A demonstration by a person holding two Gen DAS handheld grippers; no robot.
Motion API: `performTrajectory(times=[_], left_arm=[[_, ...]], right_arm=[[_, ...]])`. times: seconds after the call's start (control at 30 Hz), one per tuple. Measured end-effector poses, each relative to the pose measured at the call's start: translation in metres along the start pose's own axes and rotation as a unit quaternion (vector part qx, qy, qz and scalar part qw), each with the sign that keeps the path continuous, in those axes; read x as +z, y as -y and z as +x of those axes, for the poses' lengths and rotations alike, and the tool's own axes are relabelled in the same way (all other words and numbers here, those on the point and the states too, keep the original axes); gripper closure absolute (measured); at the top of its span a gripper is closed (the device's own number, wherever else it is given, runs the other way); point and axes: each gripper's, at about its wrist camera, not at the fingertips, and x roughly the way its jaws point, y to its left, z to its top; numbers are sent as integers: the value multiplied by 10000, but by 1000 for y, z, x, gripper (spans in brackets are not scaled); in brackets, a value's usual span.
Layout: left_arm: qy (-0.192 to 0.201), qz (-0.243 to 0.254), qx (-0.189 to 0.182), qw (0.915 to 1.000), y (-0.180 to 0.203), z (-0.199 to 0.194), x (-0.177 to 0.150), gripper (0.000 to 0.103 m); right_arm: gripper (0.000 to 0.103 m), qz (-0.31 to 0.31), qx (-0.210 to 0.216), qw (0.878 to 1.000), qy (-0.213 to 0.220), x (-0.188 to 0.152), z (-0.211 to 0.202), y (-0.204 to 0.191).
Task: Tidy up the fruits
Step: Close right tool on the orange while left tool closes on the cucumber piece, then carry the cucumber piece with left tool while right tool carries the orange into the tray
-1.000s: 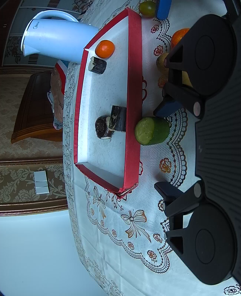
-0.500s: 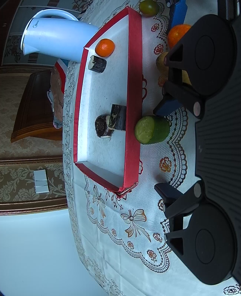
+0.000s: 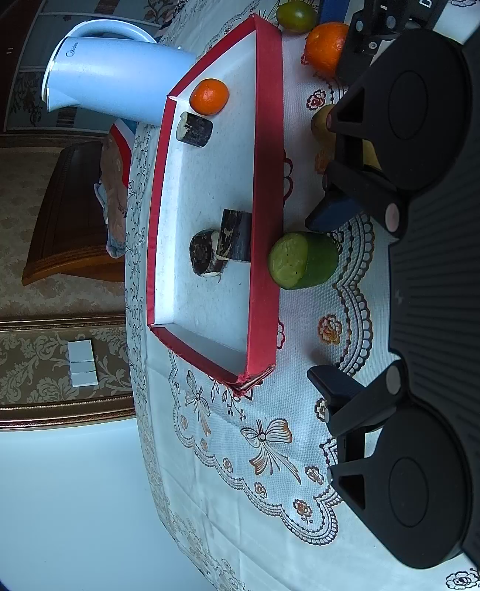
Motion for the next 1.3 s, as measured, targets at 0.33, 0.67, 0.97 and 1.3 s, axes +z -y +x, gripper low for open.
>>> performTrajectory(times=[0.33,0.67,0.97,1.3], left_arm=[[11,73,-118,9999,3,-2,-1,27],[115,308,-396,9987,11,-8,-3,72],[181,351,-381,9985,13,-12,-4,74],[576,428,-417,9965,12,-31,-9,82]], right_arm=[[63,352,-344,9988,76,0,0,13],[63,352,-341,9988,40,0,1,13],[63,342,-311,9988,129,0,-2,13],[63,296,-321,9982,399,1,-11,13]])
